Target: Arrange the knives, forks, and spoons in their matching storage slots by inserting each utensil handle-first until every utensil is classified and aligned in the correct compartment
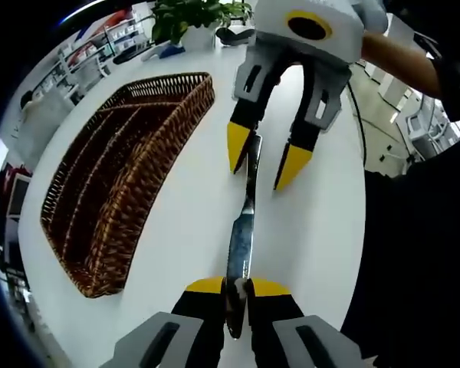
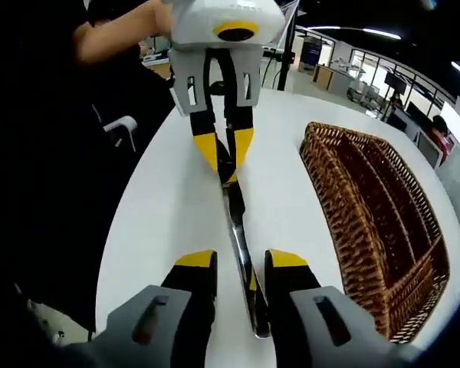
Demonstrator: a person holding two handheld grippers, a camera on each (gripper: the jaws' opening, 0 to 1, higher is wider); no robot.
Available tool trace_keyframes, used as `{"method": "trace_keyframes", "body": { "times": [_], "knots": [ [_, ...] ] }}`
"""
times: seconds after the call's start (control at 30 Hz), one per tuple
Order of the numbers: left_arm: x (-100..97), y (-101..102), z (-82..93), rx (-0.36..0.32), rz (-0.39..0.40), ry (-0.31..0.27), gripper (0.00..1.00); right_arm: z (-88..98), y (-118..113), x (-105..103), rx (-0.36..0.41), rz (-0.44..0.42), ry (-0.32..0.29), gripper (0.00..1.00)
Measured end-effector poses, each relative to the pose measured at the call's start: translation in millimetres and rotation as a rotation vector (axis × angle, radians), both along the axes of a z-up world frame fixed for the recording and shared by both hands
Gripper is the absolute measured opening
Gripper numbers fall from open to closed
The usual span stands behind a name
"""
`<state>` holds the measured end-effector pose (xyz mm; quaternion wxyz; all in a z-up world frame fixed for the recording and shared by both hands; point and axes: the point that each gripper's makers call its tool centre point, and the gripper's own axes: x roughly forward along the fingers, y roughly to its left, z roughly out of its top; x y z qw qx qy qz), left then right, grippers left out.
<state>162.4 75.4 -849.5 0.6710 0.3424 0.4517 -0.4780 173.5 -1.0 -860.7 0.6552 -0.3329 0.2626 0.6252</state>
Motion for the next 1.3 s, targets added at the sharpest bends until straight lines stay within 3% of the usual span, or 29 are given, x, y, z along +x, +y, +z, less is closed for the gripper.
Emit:
{"method": "trace_keyframes", "body": {
  "times": [0.33, 0.53, 0.83, 1.0, 1.3],
  "knots": [
    [2.5, -7, 8.1, 0.010, -0.026, -0.018, 0.09, -12.7, 5, 3, -0.034, 0.099, -0.023, 0.09],
    [3.3, -8, 8.4, 0.011, -0.027, -0.020, 0.09, -15.1, 4, 3, -0.031, 0.167, -0.071, 0.06],
    [2.8, -9, 6.7, -0.013, -0.031, -0.027, 0.10, -8.9, 3, 4, -0.026, 0.149, -0.079, 0.05],
    [5.3, -12, 11.4, -0.078, -0.012, -0.051, 0.22, -0.9, 3, 5, -0.008, 0.118, -0.063, 0.05],
    [9.2, -21, 27.1, -0.267, 0.061, -0.082, 0.47, 13.1, -1, 8, -0.029, 0.096, -0.092, 0.05]
  ]
}}
